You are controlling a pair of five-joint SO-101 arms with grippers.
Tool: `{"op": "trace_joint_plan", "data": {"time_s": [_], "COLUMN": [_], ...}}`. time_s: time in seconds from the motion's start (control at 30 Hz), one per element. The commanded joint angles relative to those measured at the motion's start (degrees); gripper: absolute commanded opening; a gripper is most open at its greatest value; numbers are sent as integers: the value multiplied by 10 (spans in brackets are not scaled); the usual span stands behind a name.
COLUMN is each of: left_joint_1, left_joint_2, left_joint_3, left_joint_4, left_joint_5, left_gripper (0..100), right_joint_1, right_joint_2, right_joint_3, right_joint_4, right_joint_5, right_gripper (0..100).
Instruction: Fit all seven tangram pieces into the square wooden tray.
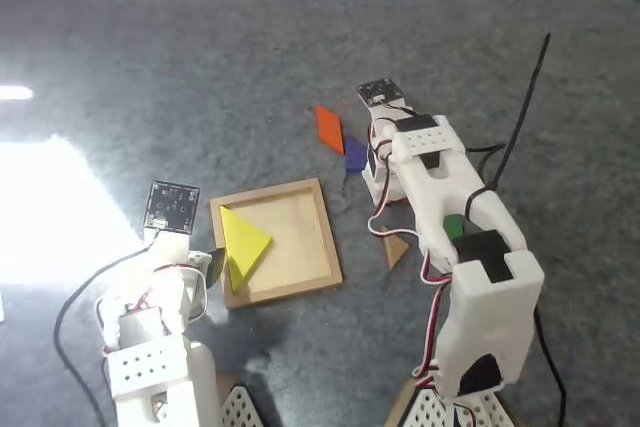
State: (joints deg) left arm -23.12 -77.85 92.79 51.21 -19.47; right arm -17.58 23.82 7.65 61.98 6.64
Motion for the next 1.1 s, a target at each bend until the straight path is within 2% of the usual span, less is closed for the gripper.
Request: {"op": "trace_joint_plan", "data": {"time_s": [0.0, 0.03, 0.2, 0.33, 0.6, 0.83, 1.07], "left_joint_1": [0, 0, 0, 0, 0, 0, 0], "left_joint_2": [3, 3, 3, 3, 3, 3, 3], "left_joint_3": [-6, -6, -6, -6, -6, -6, -6], "left_joint_4": [-14, -14, -15, -14, -14, -13, -13], "left_joint_5": [-4, -4, -4, -4, -4, -4, -4], "left_gripper": [316, 316, 316, 316, 316, 316, 316], "right_joint_1": [-2, -2, -2, 3, -19, -17, -15], "right_joint_2": [-3, -7, -15, -12, 3, 22, 22], "right_joint_3": [-33, -36, -38, -32, -33, -47, -49], "right_joint_4": [13, 17, 4, -22, -17, -17, -16], "right_joint_5": [-11, -18, -145, -193, -157, -156, -156], "right_gripper": [394, 394, 394, 394, 390, 162, 198]}}
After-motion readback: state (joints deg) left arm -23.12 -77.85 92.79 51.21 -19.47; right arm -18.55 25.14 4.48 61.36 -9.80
